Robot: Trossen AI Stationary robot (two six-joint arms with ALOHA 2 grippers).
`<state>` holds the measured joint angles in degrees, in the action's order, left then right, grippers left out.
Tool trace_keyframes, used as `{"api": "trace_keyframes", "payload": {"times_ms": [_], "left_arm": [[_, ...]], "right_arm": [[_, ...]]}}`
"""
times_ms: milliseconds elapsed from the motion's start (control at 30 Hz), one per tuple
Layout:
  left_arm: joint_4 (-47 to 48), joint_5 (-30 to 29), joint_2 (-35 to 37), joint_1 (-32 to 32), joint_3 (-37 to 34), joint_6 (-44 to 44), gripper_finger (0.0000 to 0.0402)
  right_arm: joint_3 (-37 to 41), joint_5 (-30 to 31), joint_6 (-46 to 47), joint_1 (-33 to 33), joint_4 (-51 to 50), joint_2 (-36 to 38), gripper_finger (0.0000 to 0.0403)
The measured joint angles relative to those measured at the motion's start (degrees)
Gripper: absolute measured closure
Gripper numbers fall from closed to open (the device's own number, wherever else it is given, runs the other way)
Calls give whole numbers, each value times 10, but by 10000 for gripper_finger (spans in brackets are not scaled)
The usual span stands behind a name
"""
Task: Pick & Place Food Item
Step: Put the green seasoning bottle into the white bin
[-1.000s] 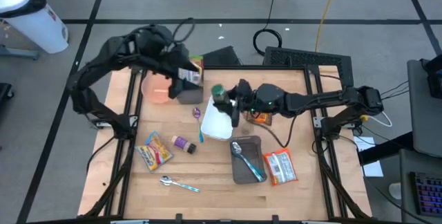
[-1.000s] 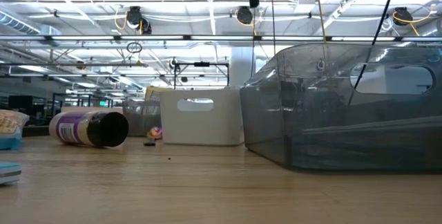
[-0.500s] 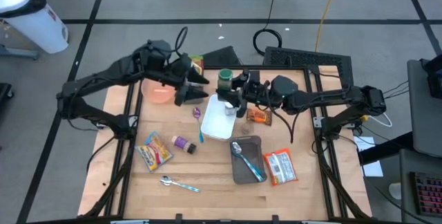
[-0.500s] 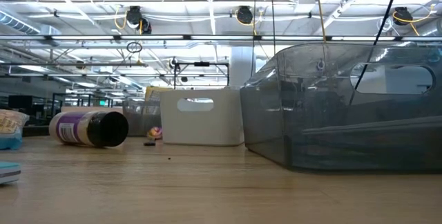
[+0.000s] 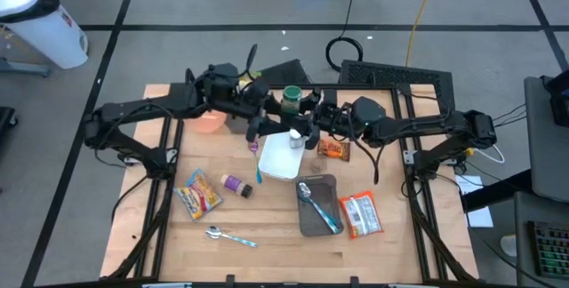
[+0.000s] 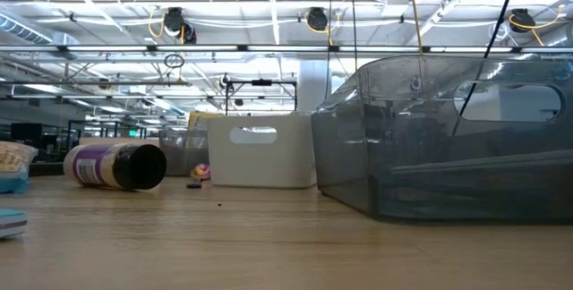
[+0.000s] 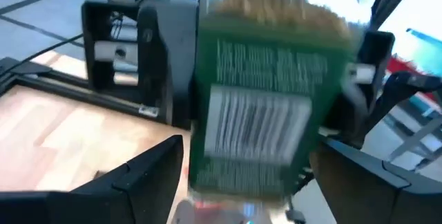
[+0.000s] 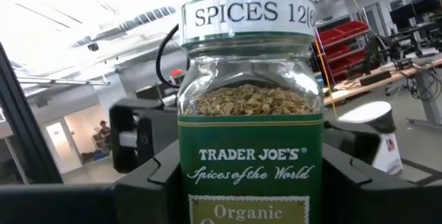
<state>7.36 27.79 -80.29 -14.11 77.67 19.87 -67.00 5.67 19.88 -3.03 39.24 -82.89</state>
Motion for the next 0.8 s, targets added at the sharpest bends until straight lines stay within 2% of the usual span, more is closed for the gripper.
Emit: {"api": "trace_keyframes", "payload": {"times_ms": [300, 567, 800], "left_arm": [[-43, 28, -31, -1, 0, 13, 115], [-45, 29, -30, -8, 0, 7, 195], [-45, 30, -30, -9, 0, -2, 195]], "right_arm": [[0, -13, 0, 0, 3, -2, 211], [0, -8, 5, 0, 5, -2, 211], [0, -9, 3, -1, 4, -2, 211]]}}
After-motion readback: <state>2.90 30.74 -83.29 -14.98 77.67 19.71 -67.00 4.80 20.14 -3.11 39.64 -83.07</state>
